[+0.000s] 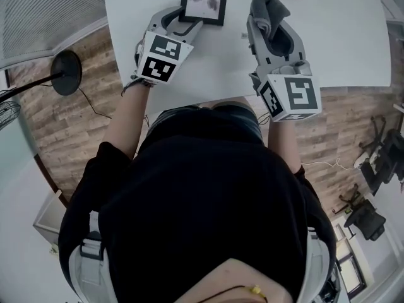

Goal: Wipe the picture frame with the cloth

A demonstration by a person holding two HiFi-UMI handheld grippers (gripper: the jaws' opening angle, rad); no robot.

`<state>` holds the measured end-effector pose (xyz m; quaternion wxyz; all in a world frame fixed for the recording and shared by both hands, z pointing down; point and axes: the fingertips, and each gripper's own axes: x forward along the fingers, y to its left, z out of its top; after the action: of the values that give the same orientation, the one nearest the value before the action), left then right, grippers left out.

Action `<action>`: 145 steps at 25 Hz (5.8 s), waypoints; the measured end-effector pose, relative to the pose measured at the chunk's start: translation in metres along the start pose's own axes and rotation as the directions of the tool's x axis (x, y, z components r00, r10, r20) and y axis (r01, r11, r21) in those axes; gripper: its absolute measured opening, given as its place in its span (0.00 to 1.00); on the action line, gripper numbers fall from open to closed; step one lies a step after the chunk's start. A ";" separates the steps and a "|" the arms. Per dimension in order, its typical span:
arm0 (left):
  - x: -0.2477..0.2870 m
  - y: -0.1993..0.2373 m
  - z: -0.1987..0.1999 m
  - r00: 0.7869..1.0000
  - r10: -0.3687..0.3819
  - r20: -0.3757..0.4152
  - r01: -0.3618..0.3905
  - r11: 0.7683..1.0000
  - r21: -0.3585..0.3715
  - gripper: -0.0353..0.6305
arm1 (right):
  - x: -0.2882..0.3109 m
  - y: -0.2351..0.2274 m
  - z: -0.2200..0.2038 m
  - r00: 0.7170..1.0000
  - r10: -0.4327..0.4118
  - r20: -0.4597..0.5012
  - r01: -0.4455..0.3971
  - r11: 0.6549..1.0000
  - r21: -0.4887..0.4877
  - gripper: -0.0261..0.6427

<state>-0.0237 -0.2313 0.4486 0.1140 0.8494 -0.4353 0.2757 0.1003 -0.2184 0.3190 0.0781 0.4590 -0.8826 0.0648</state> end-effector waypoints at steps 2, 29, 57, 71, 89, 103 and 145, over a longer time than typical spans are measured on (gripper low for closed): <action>0.000 0.005 0.000 0.999 0.044 -0.001 -0.044 0.999 0.022 0.16 | 0.008 -0.007 0.002 0.999 0.032 -0.013 -0.032 0.999 -0.017 0.19; 0.019 0.019 -0.019 0.971 -0.175 -0.165 0.181 0.983 0.024 0.61 | 0.023 -0.024 0.030 0.992 0.123 -0.007 -0.123 0.989 -0.079 0.19; 0.018 0.005 -0.011 0.981 -0.121 -0.149 0.131 0.989 0.062 0.47 | 0.157 -0.049 -0.084 0.846 0.018 -0.532 -0.351 0.771 -0.532 0.19; 0.019 0.005 -0.014 0.979 -0.131 -0.155 0.140 0.989 0.054 0.47 | 0.163 -0.054 -0.122 0.794 -0.195 -0.576 -0.445 0.458 -0.769 0.19; 0.019 0.007 -0.017 0.978 -0.123 -0.168 0.134 0.990 0.053 0.47 | 0.146 -0.042 -0.128 0.824 -0.257 -0.505 -0.415 0.331 -0.847 0.19; 0.019 0.007 -0.018 0.979 -0.124 -0.164 0.134 0.990 0.052 0.47 | 0.121 -0.021 -0.136 0.826 -0.234 -0.513 -0.424 0.341 -0.839 0.19; 0.020 0.006 -0.001 0.991 -0.080 -0.111 0.090 0.991 0.094 0.47 | 0.054 0.019 -0.144 0.831 -0.216 -0.513 -0.381 0.450 -0.808 0.19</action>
<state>-0.0197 -0.2482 0.4610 0.1066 0.8558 -0.3777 0.3369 0.0649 -0.2242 0.4696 0.5515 0.2634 -0.7428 -0.2732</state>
